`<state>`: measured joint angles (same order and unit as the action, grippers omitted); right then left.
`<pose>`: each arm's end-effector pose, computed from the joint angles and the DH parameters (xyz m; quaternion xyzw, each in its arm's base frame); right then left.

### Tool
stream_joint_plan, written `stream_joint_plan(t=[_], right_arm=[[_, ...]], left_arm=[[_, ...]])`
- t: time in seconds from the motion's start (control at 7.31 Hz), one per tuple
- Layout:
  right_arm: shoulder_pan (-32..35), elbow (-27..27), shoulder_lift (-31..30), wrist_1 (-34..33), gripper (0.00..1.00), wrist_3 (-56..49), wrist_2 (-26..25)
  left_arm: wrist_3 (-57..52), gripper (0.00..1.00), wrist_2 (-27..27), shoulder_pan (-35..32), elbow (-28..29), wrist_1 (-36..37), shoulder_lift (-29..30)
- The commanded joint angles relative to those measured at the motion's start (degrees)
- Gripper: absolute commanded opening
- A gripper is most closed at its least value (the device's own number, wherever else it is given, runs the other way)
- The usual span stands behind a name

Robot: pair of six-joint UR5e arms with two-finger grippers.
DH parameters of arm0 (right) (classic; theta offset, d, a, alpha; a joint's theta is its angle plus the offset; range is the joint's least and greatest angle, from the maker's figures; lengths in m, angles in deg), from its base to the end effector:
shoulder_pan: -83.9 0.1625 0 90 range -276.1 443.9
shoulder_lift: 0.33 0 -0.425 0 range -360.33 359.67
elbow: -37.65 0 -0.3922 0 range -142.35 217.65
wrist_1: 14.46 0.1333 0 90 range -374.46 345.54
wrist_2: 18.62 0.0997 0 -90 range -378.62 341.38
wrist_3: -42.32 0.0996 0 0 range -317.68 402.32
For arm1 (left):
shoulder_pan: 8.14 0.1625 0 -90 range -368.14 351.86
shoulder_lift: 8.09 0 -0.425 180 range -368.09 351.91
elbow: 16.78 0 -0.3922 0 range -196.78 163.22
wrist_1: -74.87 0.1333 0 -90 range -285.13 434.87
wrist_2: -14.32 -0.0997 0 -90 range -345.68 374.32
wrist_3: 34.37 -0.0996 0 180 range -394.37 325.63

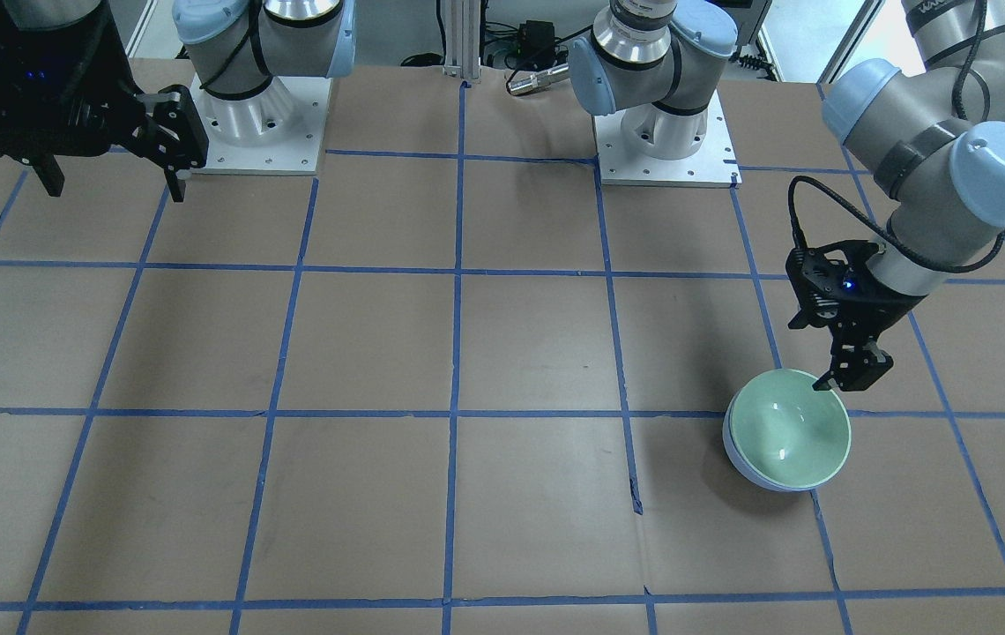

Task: Stack green bowl on blue bowl
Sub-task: 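Open the left gripper and raise it off the stacked bowls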

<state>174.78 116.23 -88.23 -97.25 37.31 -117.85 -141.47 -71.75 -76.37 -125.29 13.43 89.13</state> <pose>0.1251 -0.5040 0.5562 0.0497 -0.9953 0.0154 0.0811 0.0595 -0.5267 0.3195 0.6777 0.7341 -0.0416 0.0075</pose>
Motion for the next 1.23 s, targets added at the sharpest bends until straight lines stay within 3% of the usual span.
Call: stream_joint_plan(t=[0.0,0.14,0.41,0.55,1.09], right_arm=[[0.0,0.0,0.0,0.0,1.0,0.0,0.0],[0.0,0.0,0.0,0.0,1.0,0.0,0.0],[0.0,0.0,0.0,0.0,1.0,0.0,0.0],[0.0,0.0,0.0,0.0,1.0,0.0,0.0],[0.0,0.0,0.0,0.0,1.0,0.0,0.0]], left_arm=[[7.84,1.0,0.28,-1.11,1.54,-0.96,-2.02],[10.66,1.0,0.02,-4.42,4.6,-3.83,-3.33],[29.24,1.0,-0.25,-9.1,16.35,-19.34,-2.3],[35.93,1.0,-0.33,-10.33,20.15,-23.33,-1.68],[68.63,1.0,-0.51,-15.07,20.89,-27.05,-3.77]])
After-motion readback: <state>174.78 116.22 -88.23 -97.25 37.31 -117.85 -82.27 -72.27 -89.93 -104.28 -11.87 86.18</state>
